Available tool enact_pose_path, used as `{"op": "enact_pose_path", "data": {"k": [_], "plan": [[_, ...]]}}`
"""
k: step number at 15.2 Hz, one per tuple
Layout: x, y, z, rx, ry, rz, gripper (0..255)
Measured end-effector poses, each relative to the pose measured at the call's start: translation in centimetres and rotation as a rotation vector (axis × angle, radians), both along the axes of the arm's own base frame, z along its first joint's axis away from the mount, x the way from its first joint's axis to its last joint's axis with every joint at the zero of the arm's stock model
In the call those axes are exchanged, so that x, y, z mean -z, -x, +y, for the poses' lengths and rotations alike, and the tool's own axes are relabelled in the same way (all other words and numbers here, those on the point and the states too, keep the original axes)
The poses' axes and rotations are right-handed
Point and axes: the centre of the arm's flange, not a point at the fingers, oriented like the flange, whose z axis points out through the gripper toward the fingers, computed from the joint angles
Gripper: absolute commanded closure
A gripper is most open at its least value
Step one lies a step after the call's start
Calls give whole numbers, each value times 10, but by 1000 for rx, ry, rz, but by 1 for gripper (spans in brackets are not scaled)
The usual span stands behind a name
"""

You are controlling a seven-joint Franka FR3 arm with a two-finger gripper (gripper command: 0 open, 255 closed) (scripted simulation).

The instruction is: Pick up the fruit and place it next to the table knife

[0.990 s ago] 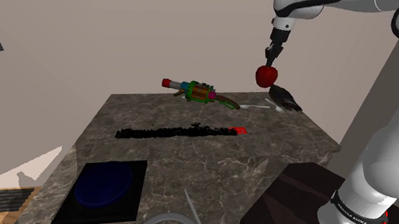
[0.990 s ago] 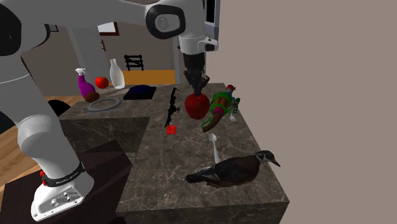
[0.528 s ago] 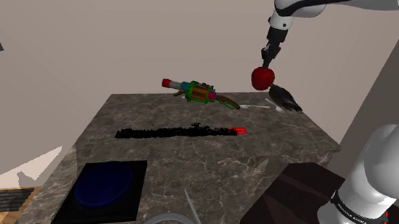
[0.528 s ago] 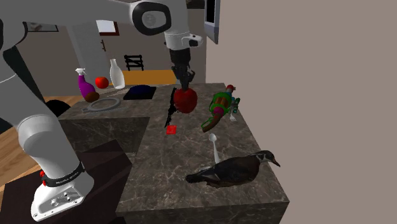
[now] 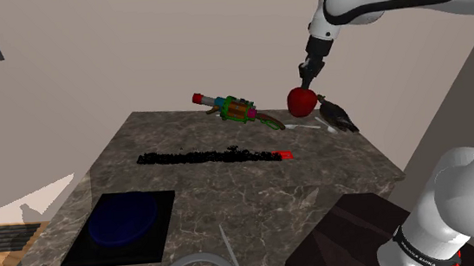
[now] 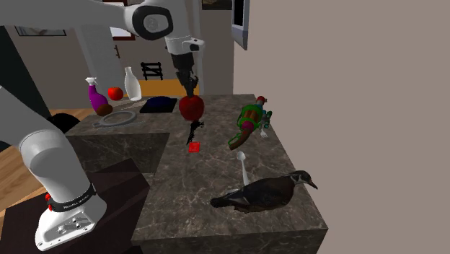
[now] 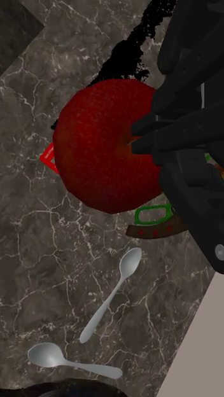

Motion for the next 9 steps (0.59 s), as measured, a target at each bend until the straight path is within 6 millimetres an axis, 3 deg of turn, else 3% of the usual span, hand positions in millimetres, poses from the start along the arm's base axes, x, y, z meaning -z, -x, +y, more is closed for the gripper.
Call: {"op": "enact_pose_path", "data": {"k": [9], "plan": [[-4, 28, 111, 0, 1, 0, 255]]}}
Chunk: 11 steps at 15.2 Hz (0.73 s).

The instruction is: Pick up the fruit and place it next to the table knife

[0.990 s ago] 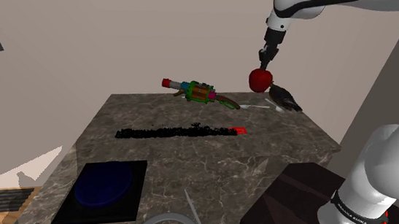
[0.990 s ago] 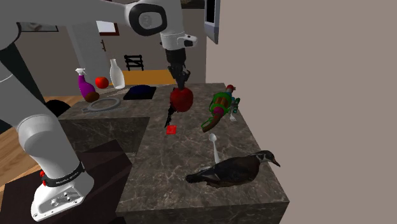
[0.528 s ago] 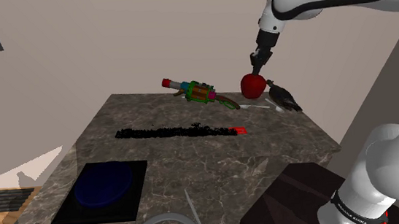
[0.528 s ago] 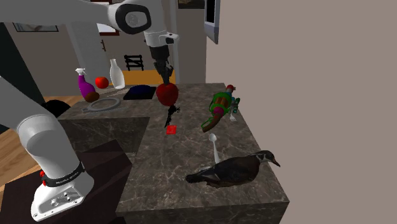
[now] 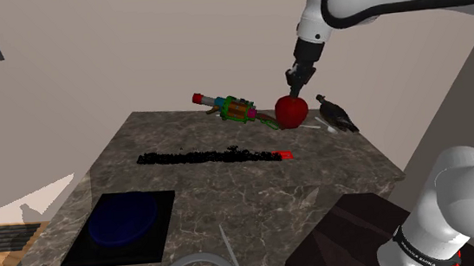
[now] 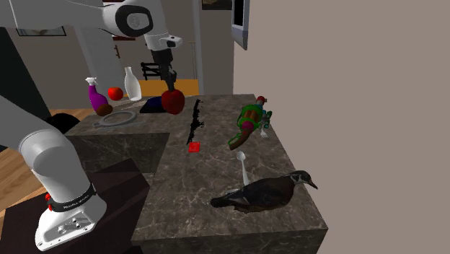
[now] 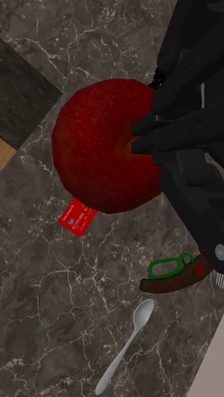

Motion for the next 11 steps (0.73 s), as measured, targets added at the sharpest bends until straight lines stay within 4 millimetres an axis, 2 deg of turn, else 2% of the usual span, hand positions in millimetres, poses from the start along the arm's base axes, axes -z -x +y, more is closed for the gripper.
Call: {"op": "enact_pose_path", "data": {"k": [3, 11], "plan": [[-2, 3, 41, 0, 0, 0, 255], [-1, 29, 143, 0, 1, 0, 255]]}}
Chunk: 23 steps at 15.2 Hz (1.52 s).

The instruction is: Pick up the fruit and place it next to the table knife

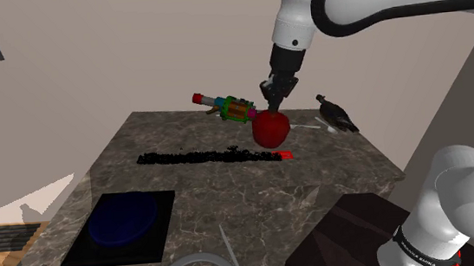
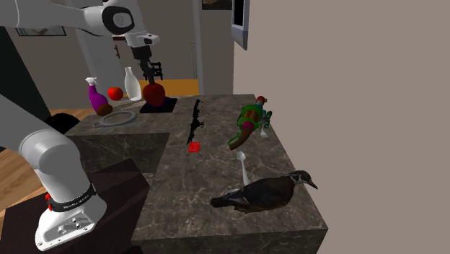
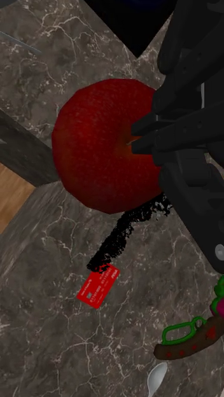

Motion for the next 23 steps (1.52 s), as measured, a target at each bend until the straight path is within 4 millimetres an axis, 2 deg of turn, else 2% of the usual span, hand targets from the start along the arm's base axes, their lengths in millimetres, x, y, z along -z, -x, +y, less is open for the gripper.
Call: {"op": "enact_pose_path", "data": {"k": [3, 5, 11, 13, 23], "plan": [[-3, 8, 42, 0, 0, 0, 255], [3, 12, 66, 0, 0, 0, 255], [2, 29, 140, -1, 0, 0, 255], [11, 30, 147, 0, 0, 0, 255], [64, 31, 149, 1, 0, 1, 255]]}}
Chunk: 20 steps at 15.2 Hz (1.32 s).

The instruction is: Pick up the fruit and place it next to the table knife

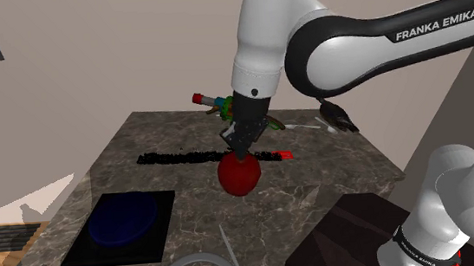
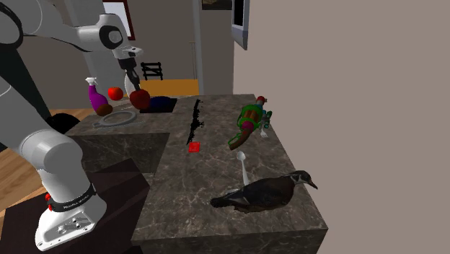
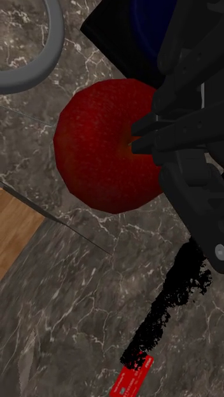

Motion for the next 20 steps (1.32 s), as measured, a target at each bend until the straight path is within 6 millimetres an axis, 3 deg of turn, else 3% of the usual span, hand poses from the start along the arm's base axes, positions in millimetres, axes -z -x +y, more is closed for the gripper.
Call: {"op": "enact_pose_path", "data": {"k": [20], "plan": [[106, -1, 0, 0, 0, 0, 255]]}}
